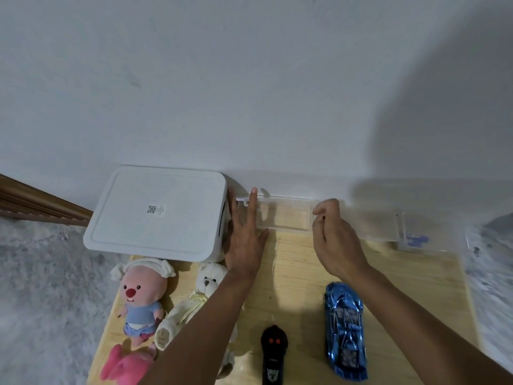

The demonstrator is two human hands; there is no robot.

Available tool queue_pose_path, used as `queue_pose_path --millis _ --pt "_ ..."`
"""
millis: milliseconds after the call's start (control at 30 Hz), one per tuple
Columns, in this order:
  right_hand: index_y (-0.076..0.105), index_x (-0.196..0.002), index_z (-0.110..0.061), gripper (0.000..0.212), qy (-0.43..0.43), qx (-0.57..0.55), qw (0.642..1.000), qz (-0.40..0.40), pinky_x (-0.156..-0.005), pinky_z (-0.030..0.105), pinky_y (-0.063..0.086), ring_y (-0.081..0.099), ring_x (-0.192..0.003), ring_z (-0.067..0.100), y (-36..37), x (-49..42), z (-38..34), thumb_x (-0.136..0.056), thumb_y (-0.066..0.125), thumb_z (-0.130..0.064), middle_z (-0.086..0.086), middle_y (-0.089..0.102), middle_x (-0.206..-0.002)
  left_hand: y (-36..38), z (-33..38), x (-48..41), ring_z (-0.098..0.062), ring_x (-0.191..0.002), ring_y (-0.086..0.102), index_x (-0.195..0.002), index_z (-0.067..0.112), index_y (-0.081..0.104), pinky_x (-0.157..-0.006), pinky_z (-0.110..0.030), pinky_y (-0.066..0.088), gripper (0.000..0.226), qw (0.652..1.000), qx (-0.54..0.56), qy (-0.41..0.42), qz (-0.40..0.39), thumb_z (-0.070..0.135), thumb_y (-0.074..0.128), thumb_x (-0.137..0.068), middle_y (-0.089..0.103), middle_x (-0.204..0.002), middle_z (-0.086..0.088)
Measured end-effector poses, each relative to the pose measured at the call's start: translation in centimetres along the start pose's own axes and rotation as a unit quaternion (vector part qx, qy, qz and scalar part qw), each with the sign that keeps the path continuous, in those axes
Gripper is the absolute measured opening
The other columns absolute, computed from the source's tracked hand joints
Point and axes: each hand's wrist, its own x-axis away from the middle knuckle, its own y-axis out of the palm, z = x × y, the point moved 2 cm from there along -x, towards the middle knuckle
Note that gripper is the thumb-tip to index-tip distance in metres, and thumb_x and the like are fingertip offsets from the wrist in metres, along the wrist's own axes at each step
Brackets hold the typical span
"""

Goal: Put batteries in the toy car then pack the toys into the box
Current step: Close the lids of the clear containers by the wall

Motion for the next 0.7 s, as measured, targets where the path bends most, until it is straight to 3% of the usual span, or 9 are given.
queue_pose_path --millis 100,200,267,333,400,467,633,700 --pt "0.032 -0.114 -0.021 0.016 0.029 -0.108 0.991 -0.072 -0.057 0.031 0.048 0.061 -0.067 0.017 0.9 1.1 0.5 -0.105 0.037 -0.009 -0.009 0.066 -0.095 -0.1 0.1 0.0 -0.034 -0.145 0.042 -0.15 0.062 -0.019 -0.094 -0.061 0.056 0.109 1.0 -0.016 -0.003 -0.015 0.034 0.071 -0.094 -0.019 -0.169 0.004" --pt "0.038 -0.108 -0.018 0.009 0.071 -0.185 0.976 -0.093 -0.066 0.029 0.055 0.069 -0.073 0.008 1.3 1.0 0.3 -0.106 0.046 -0.02 -0.013 0.072 -0.111 -0.1 -0.1 0.1 -0.032 -0.155 0.022 -0.156 0.052 -0.015 -0.103 -0.058 0.052 0.105 0.999 -0.031 0.037 -0.002 0.054 0.067 -0.091 -0.022 -0.168 0.006" --pt "0.051 -0.103 -0.019 0.01 0.077 -0.218 0.969 -0.091 -0.08 0.033 0.059 0.072 -0.081 0.005 1.4 0.6 0.2 -0.1 0.06 -0.023 -0.009 0.074 -0.109 0.0 -0.3 0.1 -0.033 -0.152 0.03 -0.157 0.049 -0.015 -0.099 -0.054 0.055 0.097 0.998 -0.039 0.049 0.007 0.059 0.059 -0.095 -0.021 -0.168 0.003" --pt "0.065 -0.096 -0.02 0.009 0.052 -0.206 0.975 -0.068 -0.09 0.025 0.055 0.068 -0.093 0.001 1.4 0.2 -0.2 -0.091 0.073 -0.02 -0.011 0.07 -0.103 0.0 -0.3 0.1 -0.033 -0.142 0.047 -0.157 0.05 -0.015 -0.091 -0.049 0.058 0.091 0.998 -0.031 0.047 0.01 0.057 0.054 -0.099 -0.02 -0.169 -0.002" --pt "0.072 -0.09 -0.024 0.011 0.017 -0.165 0.986 -0.025 -0.087 0.013 0.047 0.063 -0.094 0.001 1.6 0.0 -0.5 -0.085 0.08 -0.019 -0.014 0.064 -0.096 -0.1 -0.2 0.1 -0.032 -0.133 0.057 -0.157 0.051 -0.014 -0.083 -0.044 0.058 0.088 0.999 -0.023 0.042 0.01 0.058 0.053 -0.1 -0.019 -0.169 -0.002" --pt "0.072 -0.087 -0.029 0.014 0.007 -0.146 0.989 0.02 -0.083 0.015 0.045 0.061 -0.091 0.003 1.6 0.0 -1.0 -0.083 0.082 -0.02 -0.017 0.066 -0.089 -0.1 -0.2 0.1 -0.031 -0.125 0.062 -0.157 0.05 -0.014 -0.077 -0.041 0.059 0.088 0.999 -0.025 0.038 0.01 0.059 0.052 -0.099 -0.018 -0.17 -0.004" --pt "0.07 -0.082 -0.023 0.012 0.087 -0.181 0.975 0.094 -0.069 0.004 0.043 0.064 -0.08 -0.003 2.4 -0.2 -0.8 -0.082 0.083 -0.022 -0.019 0.07 -0.079 -0.1 -0.3 0.1 -0.033 -0.124 0.063 -0.156 0.05 -0.016 -0.08 -0.047 0.06 0.088 0.999 -0.03 0.035 0.001 0.063 0.049 -0.099 -0.02 -0.169 -0.003" --pt "0.071 -0.08 -0.024 0.013 0.121 -0.184 0.969 0.115 -0.073 0.012 0.048 0.066 -0.08 -0.002 3.2 -0.4 -0.3 -0.081 0.084 -0.025 -0.016 0.071 -0.078 -0.1 -0.2 0.1 -0.035 -0.126 0.061 -0.157 0.05 -0.015 -0.082 -0.05 0.06 0.087 0.999 -0.033 0.033 0.004 0.064 0.048 -0.098 -0.02 -0.169 -0.003"
